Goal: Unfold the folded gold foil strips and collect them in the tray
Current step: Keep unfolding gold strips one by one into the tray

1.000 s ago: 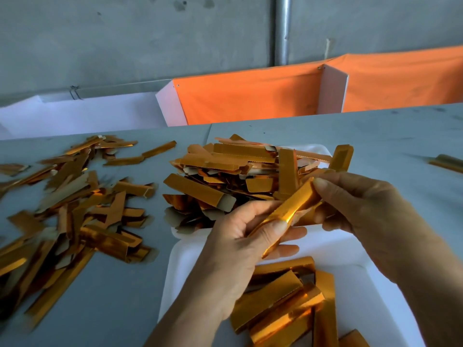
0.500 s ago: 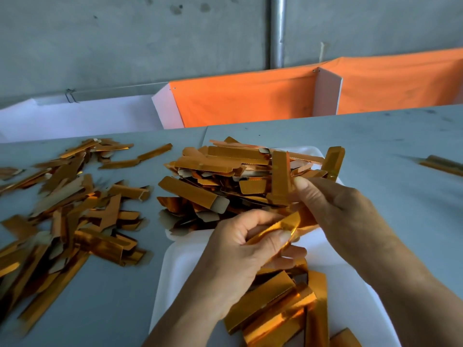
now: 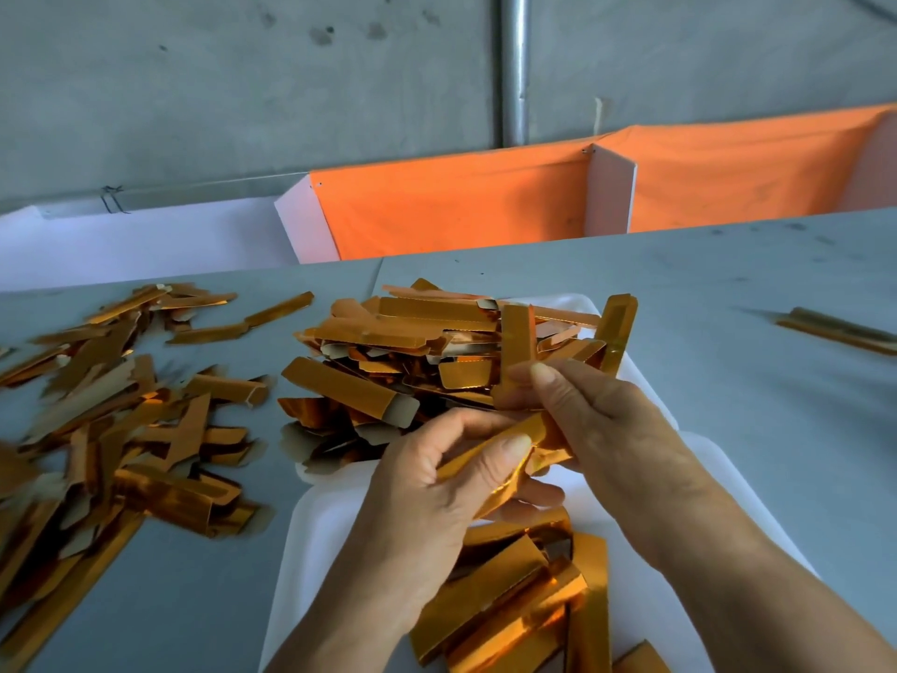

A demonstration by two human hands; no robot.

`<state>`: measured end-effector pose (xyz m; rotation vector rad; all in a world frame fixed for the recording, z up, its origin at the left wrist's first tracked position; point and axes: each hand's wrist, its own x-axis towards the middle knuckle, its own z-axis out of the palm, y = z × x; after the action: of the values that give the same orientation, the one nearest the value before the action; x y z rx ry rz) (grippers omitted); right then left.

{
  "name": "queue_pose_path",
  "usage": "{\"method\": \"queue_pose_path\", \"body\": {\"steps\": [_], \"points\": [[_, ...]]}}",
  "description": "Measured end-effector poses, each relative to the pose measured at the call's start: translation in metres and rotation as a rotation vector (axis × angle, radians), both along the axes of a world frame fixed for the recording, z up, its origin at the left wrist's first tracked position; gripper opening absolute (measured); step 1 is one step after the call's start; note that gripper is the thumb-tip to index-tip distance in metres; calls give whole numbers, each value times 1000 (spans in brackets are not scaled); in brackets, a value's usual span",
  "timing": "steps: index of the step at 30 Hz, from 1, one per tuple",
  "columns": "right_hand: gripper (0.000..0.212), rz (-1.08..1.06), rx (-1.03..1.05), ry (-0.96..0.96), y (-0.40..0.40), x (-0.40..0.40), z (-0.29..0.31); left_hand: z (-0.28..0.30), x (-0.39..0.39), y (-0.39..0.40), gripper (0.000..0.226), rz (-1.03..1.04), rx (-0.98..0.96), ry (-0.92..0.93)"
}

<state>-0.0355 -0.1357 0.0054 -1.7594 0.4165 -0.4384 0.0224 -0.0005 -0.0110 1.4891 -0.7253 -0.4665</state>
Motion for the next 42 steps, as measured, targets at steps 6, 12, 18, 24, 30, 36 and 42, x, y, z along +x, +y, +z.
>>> {"method": "queue_pose_path", "body": {"steps": [6,12,18,24,30,36,42], "points": [[29,-78,113,-27,-1,1,-3,2,-5,2,62,10,87,37],[39,-60,-21,-32,10,4,-7,0,1,-13,53,144,17,89],[37,62,145,-2,18,-1,-4,0,-13,-11,40,402,40,-174],[21,35,152,36,7,-1,-3,-5,-1,-5,37,413,77,-68],[11,-81,92,54,4,1,-6,-1,-3,-5,31,132,-6,213],[10,-94,105,1,2,3,-6,1,-1,1,31,48,-8,78],[20,-118,258,-14,1,2,-8,2,-3,4,39,116,152,-292]]}}
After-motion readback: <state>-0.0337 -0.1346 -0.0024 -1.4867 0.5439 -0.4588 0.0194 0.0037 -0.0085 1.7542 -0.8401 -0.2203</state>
